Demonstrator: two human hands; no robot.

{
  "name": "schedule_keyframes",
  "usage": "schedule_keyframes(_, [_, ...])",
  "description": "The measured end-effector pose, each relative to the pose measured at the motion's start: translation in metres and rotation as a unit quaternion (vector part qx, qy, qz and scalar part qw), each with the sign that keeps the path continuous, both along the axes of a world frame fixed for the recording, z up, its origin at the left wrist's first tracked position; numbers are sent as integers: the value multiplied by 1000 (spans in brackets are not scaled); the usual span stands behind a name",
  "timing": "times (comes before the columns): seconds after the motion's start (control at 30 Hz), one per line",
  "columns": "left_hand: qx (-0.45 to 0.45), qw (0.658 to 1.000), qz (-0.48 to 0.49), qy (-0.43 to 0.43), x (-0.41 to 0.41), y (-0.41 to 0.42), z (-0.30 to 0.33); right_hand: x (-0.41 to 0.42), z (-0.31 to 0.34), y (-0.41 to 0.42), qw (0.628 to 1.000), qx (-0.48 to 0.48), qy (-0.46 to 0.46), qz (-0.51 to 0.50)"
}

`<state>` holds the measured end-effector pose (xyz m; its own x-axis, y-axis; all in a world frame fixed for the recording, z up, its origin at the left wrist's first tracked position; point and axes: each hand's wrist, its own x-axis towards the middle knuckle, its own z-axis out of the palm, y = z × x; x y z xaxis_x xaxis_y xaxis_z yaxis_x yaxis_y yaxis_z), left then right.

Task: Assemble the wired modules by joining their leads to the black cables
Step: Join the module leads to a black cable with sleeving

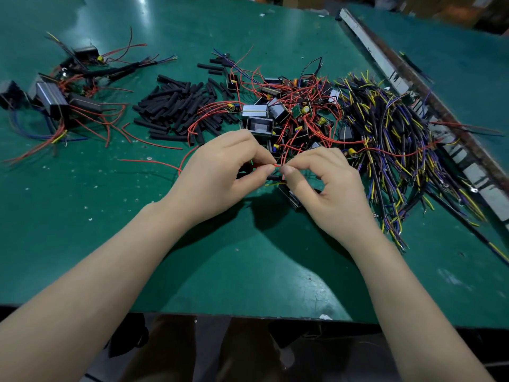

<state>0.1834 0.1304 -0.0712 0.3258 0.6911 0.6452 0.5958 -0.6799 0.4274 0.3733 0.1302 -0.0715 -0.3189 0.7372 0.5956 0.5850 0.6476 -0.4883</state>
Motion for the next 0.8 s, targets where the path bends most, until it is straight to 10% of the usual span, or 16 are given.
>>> schedule_keyframes(0.8, [-42,999,-20,-28,2,0,2,1,2,-2,999,4,33,8])
